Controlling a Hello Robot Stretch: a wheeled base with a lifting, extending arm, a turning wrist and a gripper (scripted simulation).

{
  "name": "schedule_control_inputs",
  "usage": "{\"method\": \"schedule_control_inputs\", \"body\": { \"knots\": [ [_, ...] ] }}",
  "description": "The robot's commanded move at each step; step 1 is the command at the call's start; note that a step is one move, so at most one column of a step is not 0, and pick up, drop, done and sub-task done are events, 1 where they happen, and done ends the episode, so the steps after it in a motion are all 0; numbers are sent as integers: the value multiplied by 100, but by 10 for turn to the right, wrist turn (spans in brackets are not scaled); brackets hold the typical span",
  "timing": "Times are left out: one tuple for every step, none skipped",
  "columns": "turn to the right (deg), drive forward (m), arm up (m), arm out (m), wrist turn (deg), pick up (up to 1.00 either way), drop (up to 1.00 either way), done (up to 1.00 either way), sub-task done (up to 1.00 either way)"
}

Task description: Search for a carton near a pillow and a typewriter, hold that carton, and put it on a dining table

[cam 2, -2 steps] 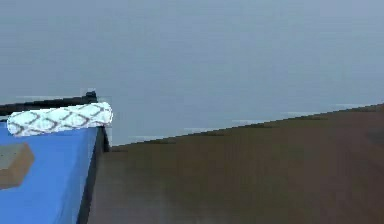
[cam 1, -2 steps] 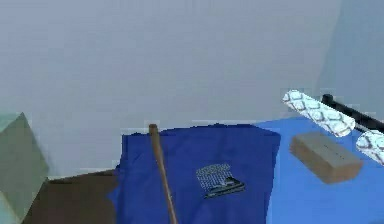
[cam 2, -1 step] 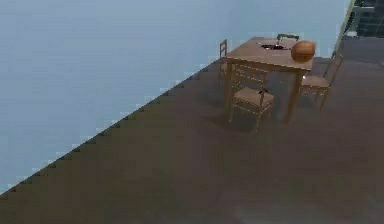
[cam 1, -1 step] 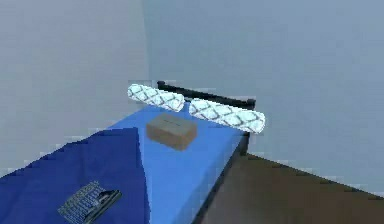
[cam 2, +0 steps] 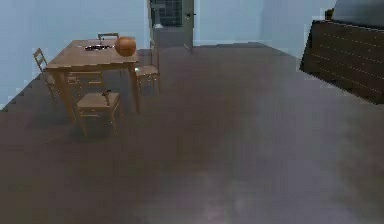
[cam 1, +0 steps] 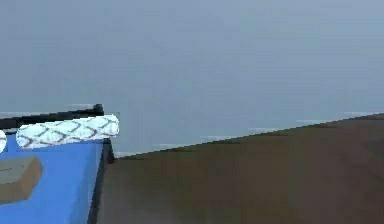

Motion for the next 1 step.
{"method": "schedule_control_inputs", "body": {
  "knots": [
    [450,0,0,0,0,0,0,0,0]
  ]
}}
